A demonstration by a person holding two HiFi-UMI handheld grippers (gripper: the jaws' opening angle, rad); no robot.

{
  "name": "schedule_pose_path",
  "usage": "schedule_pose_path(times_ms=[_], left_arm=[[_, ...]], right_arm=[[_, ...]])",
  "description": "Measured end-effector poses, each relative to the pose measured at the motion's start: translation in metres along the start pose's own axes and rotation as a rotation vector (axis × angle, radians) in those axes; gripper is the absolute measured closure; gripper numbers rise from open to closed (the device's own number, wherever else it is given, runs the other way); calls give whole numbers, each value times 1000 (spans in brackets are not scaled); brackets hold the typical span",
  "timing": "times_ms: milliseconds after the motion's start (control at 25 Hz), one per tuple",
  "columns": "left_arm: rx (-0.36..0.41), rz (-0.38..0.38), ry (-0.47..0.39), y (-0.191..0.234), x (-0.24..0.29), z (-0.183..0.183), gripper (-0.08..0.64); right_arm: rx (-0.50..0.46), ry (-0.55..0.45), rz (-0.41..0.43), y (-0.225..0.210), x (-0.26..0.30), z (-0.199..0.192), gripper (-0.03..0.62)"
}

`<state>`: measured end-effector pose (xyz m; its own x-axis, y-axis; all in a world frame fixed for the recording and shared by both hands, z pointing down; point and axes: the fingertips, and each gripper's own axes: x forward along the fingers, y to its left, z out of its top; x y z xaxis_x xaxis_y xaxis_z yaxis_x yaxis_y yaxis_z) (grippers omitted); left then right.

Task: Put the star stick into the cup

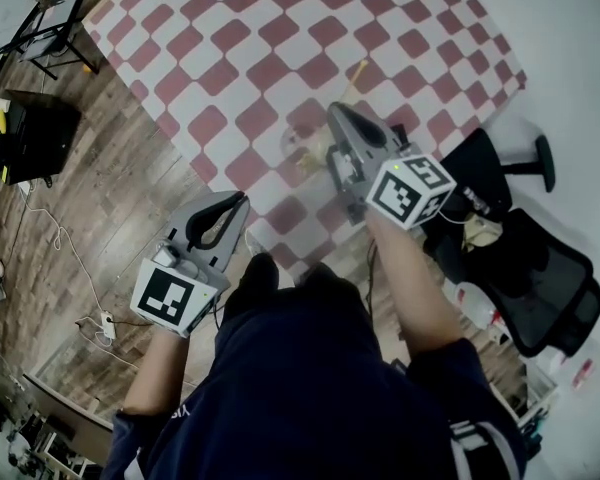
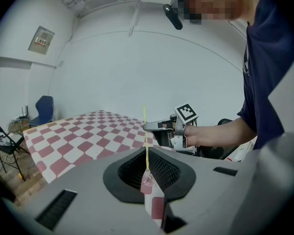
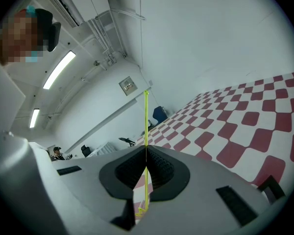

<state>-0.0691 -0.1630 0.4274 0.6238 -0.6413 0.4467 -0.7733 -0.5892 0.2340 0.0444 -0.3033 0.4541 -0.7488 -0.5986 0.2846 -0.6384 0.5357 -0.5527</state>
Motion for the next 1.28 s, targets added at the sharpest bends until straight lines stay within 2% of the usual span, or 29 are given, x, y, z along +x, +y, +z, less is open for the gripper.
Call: schedule_pose_path(times_ms=[240,680,1280], left_arm=[[-22,6,16,4,3,-11,518],[-52,10,24,13,3,-25,518],[-74,22,27,23,1,-30,518]], right_arm=[[1,30,-37,-20,15,-20,574],[-28,127,-86,-32,29,-63,574],[-75,177,-166,-49,42,-72,572]])
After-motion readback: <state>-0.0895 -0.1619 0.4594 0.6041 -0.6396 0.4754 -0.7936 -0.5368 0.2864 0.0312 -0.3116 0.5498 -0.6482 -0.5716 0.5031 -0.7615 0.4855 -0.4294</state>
